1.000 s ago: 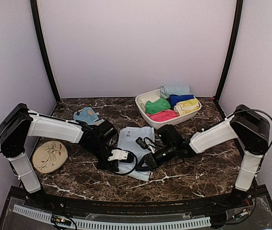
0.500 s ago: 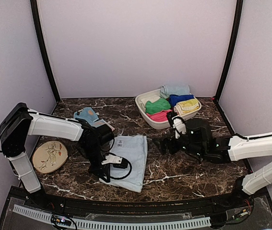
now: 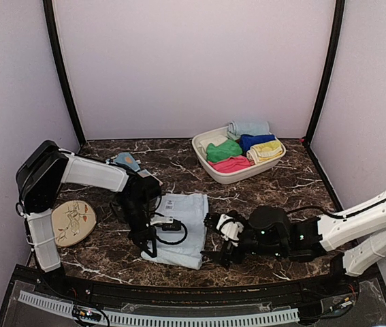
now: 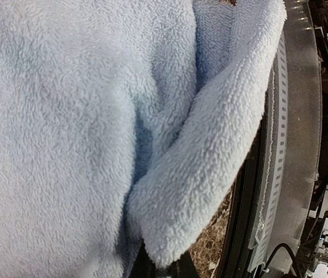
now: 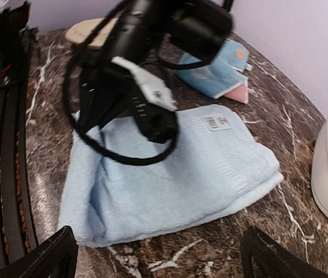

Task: Roll the towels
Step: Roll the towel at the center of the board.

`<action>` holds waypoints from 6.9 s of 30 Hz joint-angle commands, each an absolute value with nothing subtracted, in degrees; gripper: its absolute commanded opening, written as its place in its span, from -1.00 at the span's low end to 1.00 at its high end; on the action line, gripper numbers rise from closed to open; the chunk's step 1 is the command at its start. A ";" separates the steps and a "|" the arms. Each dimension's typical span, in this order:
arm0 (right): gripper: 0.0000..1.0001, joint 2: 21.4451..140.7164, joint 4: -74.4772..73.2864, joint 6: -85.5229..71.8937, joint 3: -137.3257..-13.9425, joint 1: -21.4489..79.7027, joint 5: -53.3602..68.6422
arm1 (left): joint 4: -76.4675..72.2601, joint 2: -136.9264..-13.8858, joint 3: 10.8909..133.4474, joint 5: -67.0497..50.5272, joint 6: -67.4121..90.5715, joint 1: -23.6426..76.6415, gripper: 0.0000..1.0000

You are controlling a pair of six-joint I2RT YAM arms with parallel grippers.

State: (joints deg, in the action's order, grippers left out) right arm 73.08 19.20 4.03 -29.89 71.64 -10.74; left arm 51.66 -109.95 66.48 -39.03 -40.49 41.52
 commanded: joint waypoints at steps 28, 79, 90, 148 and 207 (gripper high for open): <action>-0.25 109.39 13.55 21.14 -51.36 80.64 -17.97 | 59.55 -115.29 71.09 -41.84 -45.04 39.29 -0.77; 1.00 108.49 19.32 -29.22 -49.66 54.45 35.20 | 31.30 -100.27 56.36 -21.25 -38.77 48.43 -0.99; 1.00 81.84 14.91 -15.65 -39.17 57.12 -9.14 | 48.45 -102.96 62.91 -39.44 -40.09 41.97 -1.00; -1.00 112.13 7.29 8.58 -56.84 69.23 13.41 | 34.80 -82.87 45.95 -33.94 -46.34 32.83 0.19; 1.00 75.66 37.58 -10.15 -30.82 58.95 -6.27 | 48.52 -104.39 59.24 -41.08 -43.09 33.22 -0.72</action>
State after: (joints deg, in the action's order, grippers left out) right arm 75.53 28.88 -18.57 -35.31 57.84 -12.08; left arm 40.95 -102.41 59.02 -40.10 -42.02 33.30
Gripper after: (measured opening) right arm 0.999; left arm 0.142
